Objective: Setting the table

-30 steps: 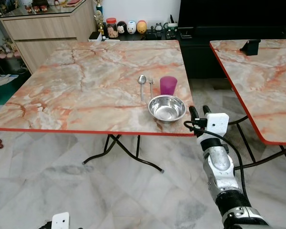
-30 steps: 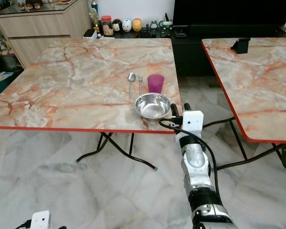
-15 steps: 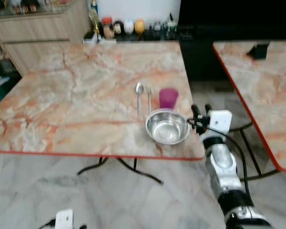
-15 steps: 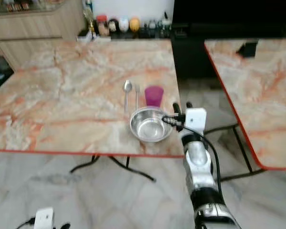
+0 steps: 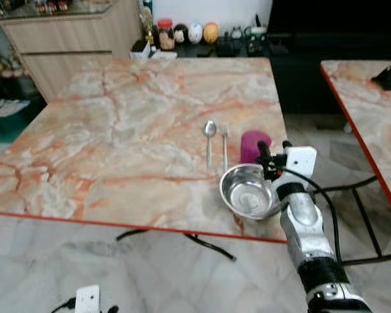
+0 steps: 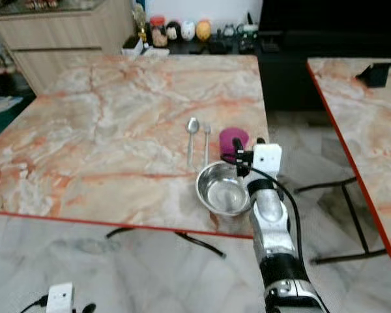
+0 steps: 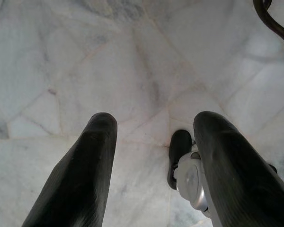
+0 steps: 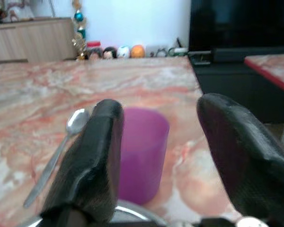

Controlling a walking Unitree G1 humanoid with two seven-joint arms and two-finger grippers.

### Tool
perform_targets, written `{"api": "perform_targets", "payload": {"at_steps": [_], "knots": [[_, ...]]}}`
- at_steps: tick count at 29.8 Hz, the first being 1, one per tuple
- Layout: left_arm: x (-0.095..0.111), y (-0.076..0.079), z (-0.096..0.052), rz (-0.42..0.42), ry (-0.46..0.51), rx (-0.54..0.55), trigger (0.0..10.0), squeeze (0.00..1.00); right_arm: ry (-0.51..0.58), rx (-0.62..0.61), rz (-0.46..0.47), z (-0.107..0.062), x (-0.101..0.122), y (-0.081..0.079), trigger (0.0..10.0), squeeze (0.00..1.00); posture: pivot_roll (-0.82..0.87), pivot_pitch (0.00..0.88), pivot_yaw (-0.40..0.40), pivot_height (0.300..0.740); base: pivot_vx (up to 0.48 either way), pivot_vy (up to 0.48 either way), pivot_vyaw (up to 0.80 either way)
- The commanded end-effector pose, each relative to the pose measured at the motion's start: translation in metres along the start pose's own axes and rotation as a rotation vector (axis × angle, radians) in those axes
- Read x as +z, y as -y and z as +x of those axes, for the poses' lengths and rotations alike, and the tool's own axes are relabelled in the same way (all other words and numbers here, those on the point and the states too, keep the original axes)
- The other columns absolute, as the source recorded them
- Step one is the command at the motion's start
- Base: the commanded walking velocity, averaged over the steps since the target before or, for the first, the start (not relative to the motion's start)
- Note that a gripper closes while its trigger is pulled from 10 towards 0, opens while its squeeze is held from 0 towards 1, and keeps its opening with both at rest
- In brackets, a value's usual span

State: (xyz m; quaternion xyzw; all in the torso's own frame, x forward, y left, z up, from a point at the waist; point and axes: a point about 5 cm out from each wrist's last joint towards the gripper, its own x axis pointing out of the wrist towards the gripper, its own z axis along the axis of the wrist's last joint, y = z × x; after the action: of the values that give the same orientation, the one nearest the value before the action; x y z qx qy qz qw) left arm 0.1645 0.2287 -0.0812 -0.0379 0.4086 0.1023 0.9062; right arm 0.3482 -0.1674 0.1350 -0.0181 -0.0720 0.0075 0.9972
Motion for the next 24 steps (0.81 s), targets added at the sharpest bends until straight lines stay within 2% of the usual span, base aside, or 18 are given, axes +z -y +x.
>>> {"api": "perform_targets", "payload": {"at_steps": [1, 4, 6, 8, 9, 11, 20, 21, 22, 23, 24], "knots": [[-0.005, -0.005, -0.002, 0.016, -0.020, 0.009, 10.0, 0.00, -0.029, -0.026, 0.020, -0.003, 0.002, 0.000, 10.0, 1.00, -0.04, 0.000, 0.054, 0.740, 0.000, 0.000, 0.00], [-0.007, -0.006, -0.002, 0.024, -0.026, 0.006, 10.0, 0.00, -0.115, -0.061, 0.007, -0.007, 0.001, 0.004, 10.0, 1.00, -0.04, 0.000, 0.053, 0.740, 0.000, 0.000, 0.00], [-0.007, -0.006, -0.003, 0.027, -0.028, 0.005, 10.0, 0.00, -0.134, -0.067, 0.001, -0.008, 0.001, 0.005, 10.0, 1.00, -0.04, 0.000, 0.053, 0.740, 0.000, 0.000, 0.00], [-0.008, -0.006, -0.003, 0.029, -0.031, 0.004, 10.0, 0.00, -0.211, -0.084, 0.014, -0.013, -0.002, 0.008, 10.0, 1.00, -0.04, 0.000, 0.053, 0.740, 0.000, 0.000, 0.00], [-0.008, -0.006, -0.003, 0.029, -0.031, 0.004, 10.0, 0.00, -0.211, -0.084, 0.014, -0.013, -0.002, 0.008, 10.0, 1.00, -0.04, 0.000, 0.053, 0.740, 0.000, 0.000, 0.00], [-0.009, -0.006, -0.003, 0.036, -0.033, -0.004, 10.0, 0.00, -0.308, -0.068, 0.006, -0.021, -0.006, 0.008, 10.0, 1.00, -0.04, 0.000, 0.050, 0.740, 0.000, 0.000, 0.00], [-0.010, -0.003, -0.003, 0.055, -0.035, -0.018, 10.0, 0.00, -0.460, -0.050, 0.053, -0.034, -0.015, 0.006, 10.0, 1.00, -0.04, 0.000, 0.048, 0.740, 0.000, 0.000, 0.00], [-0.010, -0.002, -0.003, 0.058, -0.035, -0.018, 10.0, 0.00, -0.476, -0.040, 0.054, -0.035, -0.016, 0.006, 10.0, 0.71, -0.04, 0.000, 0.048, 0.740, 0.000, 0.000, 0.00], [-0.009, -0.002, -0.003, 0.060, -0.035, -0.019, 10.0, 0.00, -0.486, -0.034, 0.054, -0.036, -0.016, 0.006, 10.0, 0.71, -0.04, 0.000, 0.048, 0.740, 0.000, 0.000, 0.00], [-0.009, -0.002, -0.003, 0.065, -0.033, -0.021, 10.0, 0.00, -0.509, -0.031, 0.081, -0.037, -0.018, 0.007, 10.0, 0.00, -0.04, 0.000, 0.048, 0.740, 0.000, 0.000, 0.00], [-0.009, -0.001, -0.003, 0.067, -0.033, -0.022, 10.0, 0.00, -0.518, -0.034, 0.093, -0.038, -0.019, 0.007, 10.0, 0.00, -0.04, 0.000, 0.048, 0.740, 0.000, 0.000, 0.00]]}}
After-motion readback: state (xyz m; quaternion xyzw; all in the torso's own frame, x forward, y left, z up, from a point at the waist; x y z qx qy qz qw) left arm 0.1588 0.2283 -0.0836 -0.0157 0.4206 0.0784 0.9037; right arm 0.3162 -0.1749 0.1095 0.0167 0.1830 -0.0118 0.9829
